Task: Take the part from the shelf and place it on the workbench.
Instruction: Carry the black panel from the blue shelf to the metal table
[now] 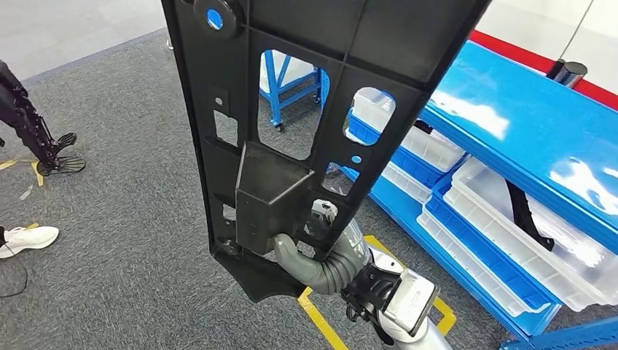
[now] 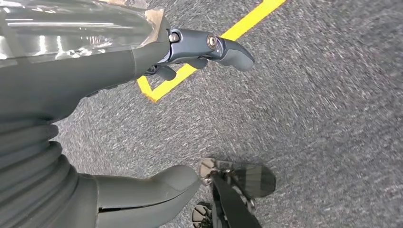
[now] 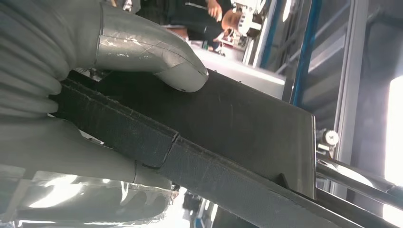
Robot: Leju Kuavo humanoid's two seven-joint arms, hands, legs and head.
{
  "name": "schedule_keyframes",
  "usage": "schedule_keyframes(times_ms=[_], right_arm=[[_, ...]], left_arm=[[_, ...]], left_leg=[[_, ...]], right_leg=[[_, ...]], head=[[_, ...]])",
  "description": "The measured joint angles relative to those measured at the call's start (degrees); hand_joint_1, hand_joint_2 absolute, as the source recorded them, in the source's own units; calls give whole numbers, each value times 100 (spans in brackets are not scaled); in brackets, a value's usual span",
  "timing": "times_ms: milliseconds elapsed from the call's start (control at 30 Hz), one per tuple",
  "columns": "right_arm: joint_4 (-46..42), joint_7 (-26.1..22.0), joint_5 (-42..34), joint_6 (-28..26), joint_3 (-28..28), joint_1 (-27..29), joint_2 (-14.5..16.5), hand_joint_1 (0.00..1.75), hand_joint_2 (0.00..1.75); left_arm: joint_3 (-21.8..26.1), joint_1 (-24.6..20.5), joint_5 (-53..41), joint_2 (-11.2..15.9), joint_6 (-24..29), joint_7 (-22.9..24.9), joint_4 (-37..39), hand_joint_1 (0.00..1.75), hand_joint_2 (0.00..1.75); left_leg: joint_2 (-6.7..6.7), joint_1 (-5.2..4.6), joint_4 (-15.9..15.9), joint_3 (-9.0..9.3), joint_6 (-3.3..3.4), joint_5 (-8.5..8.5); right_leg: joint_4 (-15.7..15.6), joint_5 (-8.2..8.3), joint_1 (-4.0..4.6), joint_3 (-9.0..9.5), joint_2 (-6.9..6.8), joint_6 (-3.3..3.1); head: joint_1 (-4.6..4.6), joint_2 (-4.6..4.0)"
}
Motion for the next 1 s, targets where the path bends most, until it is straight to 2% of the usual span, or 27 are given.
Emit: schedule_keyframes(times_ms=[67, 100, 167, 200, 267, 300, 333, 367, 400, 433, 467, 500, 533, 600, 667, 700, 767, 833, 867, 900, 933, 967, 1000], right_arm=[[0, -1, -2, 0, -1, -23, 4, 175, 175], [0, -1, -3, 0, -1, -32, 6, 175, 175], [-1, 0, -4, 0, 4, -46, 17, 175, 175], [-1, 0, -5, 0, 7, -53, 22, 175, 175], [-3, -2, -14, 0, 11, -68, 22, 175, 175], [0, -1, -17, 0, 13, -70, 10, 175, 175], [4, 1, -20, 0, 14, -63, -5, 175, 175], [10, 2, -19, 0, 15, -52, -24, 175, 175], [15, 4, -19, 0, 15, -43, -39, 175, 175], [18, 4, -19, 0, 15, -40, -50, 175, 175], [19, 4, -20, 0, 15, -42, -56, 175, 175], [20, 4, -20, 0, 15, -46, -58, 175, 175], [21, 4, -20, 0, 16, -50, -60, 175, 175], [28, 4, -20, 0, 19, -55, -62, 175, 175], [37, 4, -20, 2, 19, -69, -52, 175, 175], [40, 4, -20, 4, 19, -79, -39, 175, 175], [42, 4, -20, 8, 20, -94, -15, 175, 175], [45, 5, -21, 9, 17, -86, -7, 175, 175], [48, 5, -21, 9, 16, -80, -8, 175, 175], [49, 7, -20, 9, 15, -76, -8, 175, 175], [50, 7, -20, 9, 16, -73, -7, 175, 175], [50, 7, -20, 9, 18, -74, -6, 175, 175], [50, 7, -20, 9, 19, -75, -5, 175, 175]], left_arm=[[0, -20, -4, 11, -9, 1, -1, 0, 175], [0, -30, -6, 15, -28, 1, -1, 0, 175], [1, -30, 1, 21, -109, 0, 0, 0, 175], [1, -19, 9, 23, -171, -4, 0, 0, 175], [3, -4, 22, 30, -293, -24, 0, 0, 175], [4, -1, 24, 34, -343, -35, 0, 0, 175], [6, -5, 25, 40, -379, -45, 0, 0, 175], [8, -4, 27, 46, -405, -49, 0, 0, 175], [9, 3, 29, 48, -420, -54, 0, 0, 175], [11, 10, 31, 49, -429, -56, 0, 0, 175], [13, 18, 32, 49, -438, -58, 1, 0, 175], [15, 21, 32, 49, -444, -62, 1, 0, 175], [19, 20, 32, 50, -450, -67, 0, 0, 175], [29, 27, 32, 52, -456, -81, -1, 0, 175], [42, 55, 32, 54, -458, -90, 0, 0, 175], [45, 72, 32, 52, -458, -92, 1, 0, 175], [48, 82, 32, 47, -454, -98, 1, 0, 175], [49, 62, 32, 43, -446, -102, 1, 0, 175], [50, 55, 32, 43, -440, -102, 1, 0, 175], [50, 56, 32, 39, -435, -102, 1, 0, 175], [50, 60, 30, 36, -429, -102, 1, 0, 175], [50, 64, 27, 34, -422, -102, 1, 0, 175], [50, 64, 25, 33, -417, -102, 1, 0, 175]], left_leg=[[214, -37, -586, 322, 49, 169], [258, -65, -693, 372, 81, 172], [120, -104, -715, 362, 155, 172], [49, -103, -742, 376, 192, 188], [-90, -83, -797, 417, 275, 223], [-161, -74, -810, 419, 303, 230], [-239, -75, -811, 415, 324, 233], [-322, -78, -810, 410, 333, 235], [-411, -82, -807, 409, 335, 235], [-499, -84, -803, 412, 335, 235], [-586, -84, -798, 419, 332, 234], [-671, -81, -790, 422, 324, 231], [-749, -90, -770, 416, 305, 224], [-867, -99, -741, 379, 252, 221], [-950, -87, -748, 344, 187, 236], [-922, -80, -734, 330, 158, 226], [-648, -81, -464, 196, 103, 51], [-318, -67, 230, -151, 54, -300], [-251, -51, 582, -333, 34, -437], [-219, -36, 804, -451, 20, -491], [-199, -26, 814, -459, 14, -439], [-168, -19, 602, -345, 16, -297], [-84, -18, 227, -134, 28, -112]], right_leg=[[3, -39, 53, 26, -105, 55], [0, -55, 79, 39, -157, 85], [-19, -78, 93, 65, -276, 144], [1, -105, 82, 69, -260, 173], [334, -291, 60, -70, 0, 175], [680, -443, 46, -238, 187, 149], [1087, -599, 45, -448, 318, 121], [1436, -705, 45, -642, 380, 112], [1612, -725, 45, -757, 409, 129], [1562, -648, 44, -764, 429, 168], [1303, -495, 38, -669, 453, 218], [901, -301, 24, -501, 526, 267], [524, -142, 11, -341, 624, 286], [113, 21, 0, -160, 746, 247], [82, 45, 8, -142, 680, 155], [72, 58, 3, -136, 635, 115], [46, 72, -23, -117, 519, 22], [42, 55, 4, -111, 378, -46], [42, 47, 22, -110, 302, -58], [43, 39, 36, -109, 227, -66], [43, 32, 43, -105, 157, -70], [43, 22, 46, -94, 91, -67], [43, 9, 49, -77, 29, -59]], head=[[16, 0], [28, 0], [47, 0], [49, 0], [59, 0], [65, 0], [69, 0], [75, 0], [75, 0], [76, 0], [76, 0], [76, 0], [76, 0], [73, 0], [70, 0], [68, 0], [45, 0], [21, 0], [20, 0], [20, 0], [19, 0], [19, 0], [19, 0]])
